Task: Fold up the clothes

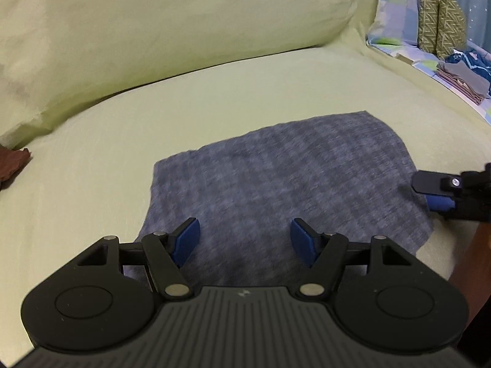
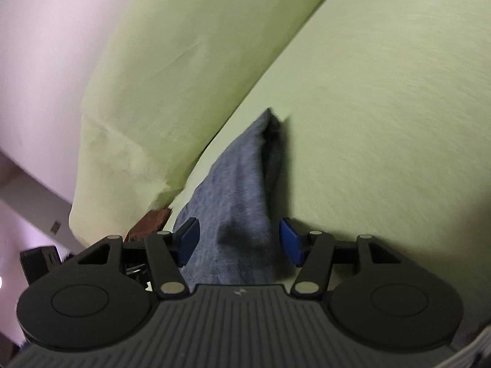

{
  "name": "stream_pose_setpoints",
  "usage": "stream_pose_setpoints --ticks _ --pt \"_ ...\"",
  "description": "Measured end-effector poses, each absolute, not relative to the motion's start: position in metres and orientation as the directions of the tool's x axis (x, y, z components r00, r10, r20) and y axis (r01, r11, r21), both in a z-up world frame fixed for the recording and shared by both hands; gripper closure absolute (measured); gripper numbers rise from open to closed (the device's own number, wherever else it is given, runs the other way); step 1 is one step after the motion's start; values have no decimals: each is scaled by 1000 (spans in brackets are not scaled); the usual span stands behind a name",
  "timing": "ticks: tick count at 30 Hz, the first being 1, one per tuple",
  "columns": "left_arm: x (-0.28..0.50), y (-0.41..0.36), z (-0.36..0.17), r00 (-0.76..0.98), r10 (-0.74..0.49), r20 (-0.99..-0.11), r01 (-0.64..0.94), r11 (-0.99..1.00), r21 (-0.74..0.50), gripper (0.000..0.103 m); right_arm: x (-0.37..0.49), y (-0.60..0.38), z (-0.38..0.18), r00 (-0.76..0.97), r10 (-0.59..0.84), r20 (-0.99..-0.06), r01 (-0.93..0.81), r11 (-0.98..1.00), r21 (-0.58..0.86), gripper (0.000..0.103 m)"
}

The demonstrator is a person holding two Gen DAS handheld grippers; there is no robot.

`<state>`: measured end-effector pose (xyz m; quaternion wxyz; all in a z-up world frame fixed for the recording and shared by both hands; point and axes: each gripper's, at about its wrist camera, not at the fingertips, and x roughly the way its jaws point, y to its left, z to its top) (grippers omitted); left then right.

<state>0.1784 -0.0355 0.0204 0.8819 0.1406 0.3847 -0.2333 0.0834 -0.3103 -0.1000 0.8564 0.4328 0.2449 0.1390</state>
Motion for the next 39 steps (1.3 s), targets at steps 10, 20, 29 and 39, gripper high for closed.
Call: stream_pose_setpoints --ticks 10,20,29,39 --pt "173 11 7 594 -293 -749 474 880 32 35 77 -316 -109 777 560 -288 -38 498 866 91" --pt "180 25 -6 606 -284 -743 520 848 100 33 70 -302 -58 792 530 -303 -9 507 862 95" --pt "191 42 -7 582 -310 -752 536 841 68 29 62 -296 -72 751 450 -484 129 619 775 96" --pt "165 54 14 594 -274 -757 571 806 156 31 47 -261 -29 802 217 -557 47 907 420 67"
